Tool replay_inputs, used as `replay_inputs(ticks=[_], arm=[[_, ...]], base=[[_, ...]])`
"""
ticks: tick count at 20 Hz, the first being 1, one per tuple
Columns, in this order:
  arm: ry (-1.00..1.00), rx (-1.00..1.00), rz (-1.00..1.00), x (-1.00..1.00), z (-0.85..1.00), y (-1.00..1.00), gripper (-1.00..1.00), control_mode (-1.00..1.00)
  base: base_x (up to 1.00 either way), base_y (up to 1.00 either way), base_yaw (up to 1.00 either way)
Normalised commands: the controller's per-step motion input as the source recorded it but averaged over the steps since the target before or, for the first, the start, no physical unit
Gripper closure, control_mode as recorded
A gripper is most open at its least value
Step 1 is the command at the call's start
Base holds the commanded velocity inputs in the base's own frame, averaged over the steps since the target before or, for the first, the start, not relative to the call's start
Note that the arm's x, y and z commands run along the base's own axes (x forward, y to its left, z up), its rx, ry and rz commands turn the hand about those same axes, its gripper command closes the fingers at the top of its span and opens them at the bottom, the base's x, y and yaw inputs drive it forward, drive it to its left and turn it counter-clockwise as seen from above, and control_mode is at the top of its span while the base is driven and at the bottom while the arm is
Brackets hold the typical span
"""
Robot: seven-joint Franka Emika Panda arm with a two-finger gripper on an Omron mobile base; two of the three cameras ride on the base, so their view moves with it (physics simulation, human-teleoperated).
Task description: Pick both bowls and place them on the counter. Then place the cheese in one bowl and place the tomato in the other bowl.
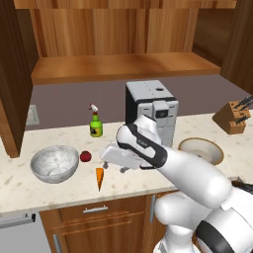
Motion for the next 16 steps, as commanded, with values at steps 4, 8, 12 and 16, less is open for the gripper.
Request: replay_inputs(ticks=[4,8,12,16], arm=[[0.0,-0.08,0.07,0.12,-0.21,0.18,-1.0,-1.0],[0.0,-0.06,0.01,0.2,-0.3,0.21,-1.0,-1.0],[0.0,-0.06,0.0,0.16,-0.27,0.2,-1.0,-1.0],[-0.04,-0.09,0.0,0.05,-0.28,0.08,-1.0,-1.0]], base=[[0.0,0.0,0.0],[0.0,0.0,0.0],[0.0,0.0,0.0],[0.0,0.0,0.0]])
